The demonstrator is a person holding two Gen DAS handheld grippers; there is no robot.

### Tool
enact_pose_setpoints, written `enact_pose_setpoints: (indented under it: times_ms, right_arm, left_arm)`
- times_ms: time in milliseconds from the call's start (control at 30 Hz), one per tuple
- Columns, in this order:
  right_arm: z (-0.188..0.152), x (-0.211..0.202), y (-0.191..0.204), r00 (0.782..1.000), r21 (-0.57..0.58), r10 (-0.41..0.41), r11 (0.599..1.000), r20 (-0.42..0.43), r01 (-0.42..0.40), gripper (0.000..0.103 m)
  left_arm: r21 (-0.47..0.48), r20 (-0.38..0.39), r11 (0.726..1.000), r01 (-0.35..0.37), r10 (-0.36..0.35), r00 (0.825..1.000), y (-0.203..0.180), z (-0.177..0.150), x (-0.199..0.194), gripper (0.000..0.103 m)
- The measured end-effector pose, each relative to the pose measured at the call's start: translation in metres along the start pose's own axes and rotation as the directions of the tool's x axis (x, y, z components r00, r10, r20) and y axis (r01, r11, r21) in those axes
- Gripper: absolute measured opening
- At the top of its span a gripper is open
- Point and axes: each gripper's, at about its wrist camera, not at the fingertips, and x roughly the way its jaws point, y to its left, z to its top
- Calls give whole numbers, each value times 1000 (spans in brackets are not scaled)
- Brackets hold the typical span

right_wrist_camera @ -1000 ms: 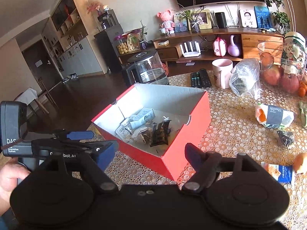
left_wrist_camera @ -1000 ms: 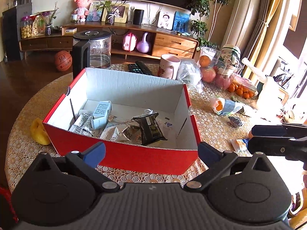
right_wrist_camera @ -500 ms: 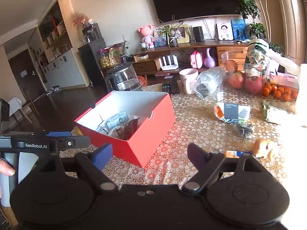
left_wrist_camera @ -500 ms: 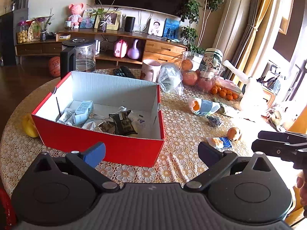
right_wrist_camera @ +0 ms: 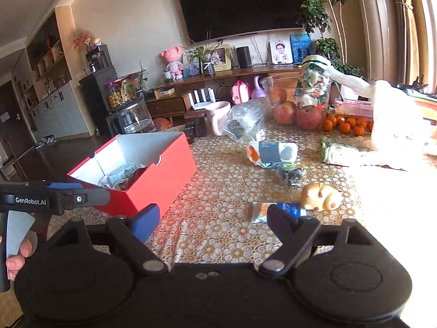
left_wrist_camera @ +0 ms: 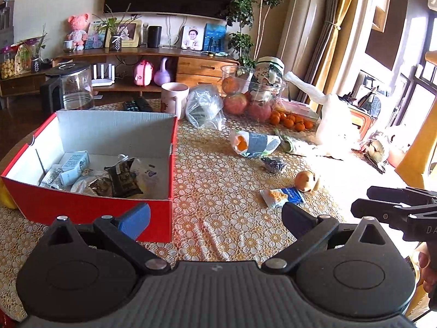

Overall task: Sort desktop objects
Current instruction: 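Withdraw both tools from the box toward the biscuit packet and toy pig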

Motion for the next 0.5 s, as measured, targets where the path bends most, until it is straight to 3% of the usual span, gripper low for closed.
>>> enact_pose_setpoints:
  times_ms: [233, 500]
  right_arm:
    - [-11, 3, -33, 995, 0, -104, 995, 8, 104, 85]
    - [-14, 24, -62, 987, -16, -163, 987, -1, 163, 85]
  left_arm:
    - [68, -30, 996, 63, -61, 998, -35, -4, 38, 103]
    - [165, -84, 979, 116, -103, 991, -70, -15, 89, 103]
